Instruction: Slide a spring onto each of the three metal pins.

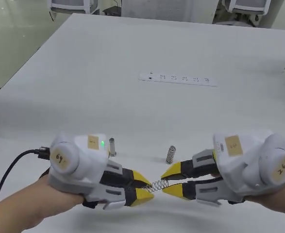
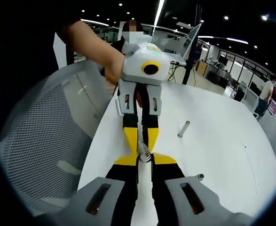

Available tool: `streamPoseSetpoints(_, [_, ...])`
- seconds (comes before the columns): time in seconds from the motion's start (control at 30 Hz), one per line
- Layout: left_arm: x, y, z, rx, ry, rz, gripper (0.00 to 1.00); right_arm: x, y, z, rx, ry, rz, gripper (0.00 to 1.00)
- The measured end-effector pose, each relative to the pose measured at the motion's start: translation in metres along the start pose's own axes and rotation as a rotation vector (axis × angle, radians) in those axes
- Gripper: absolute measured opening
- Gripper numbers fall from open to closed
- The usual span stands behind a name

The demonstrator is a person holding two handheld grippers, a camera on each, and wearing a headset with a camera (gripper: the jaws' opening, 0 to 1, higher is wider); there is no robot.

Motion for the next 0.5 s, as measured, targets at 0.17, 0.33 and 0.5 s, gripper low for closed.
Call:
streamPoseSetpoints(0.17, [0.002, 0.002, 0.002, 0.002, 0.011, -0.013, 0.02, -0.008, 0.005, -0.001, -0.013, 0.013, 0.038, 0.07])
streamPoseSetpoints(0.33, [0.000, 0.005, 0.006, 0.015, 0.016, -0.010, 0.02, -0.016, 0.009, -0.002, -0.012, 0.035, 0.087, 0.07])
streamPoseSetpoints(0.5, [-0.001, 0.006, 0.006, 0.011, 0.028, -0.018, 0.02, -0.017, 0.012, -0.003, -0.008, 0.017, 0.094, 0.07])
Point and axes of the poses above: the centre of the closed fingertips' face, and the gripper's own axes: y roughly forward along the fingers, z roughly to its right, x roughly out of its underside, the point moved 8 cm from there along -y, roughly backward along the fingers, and after that the axes turned 9 degrees about z, right-handed, at the moved point
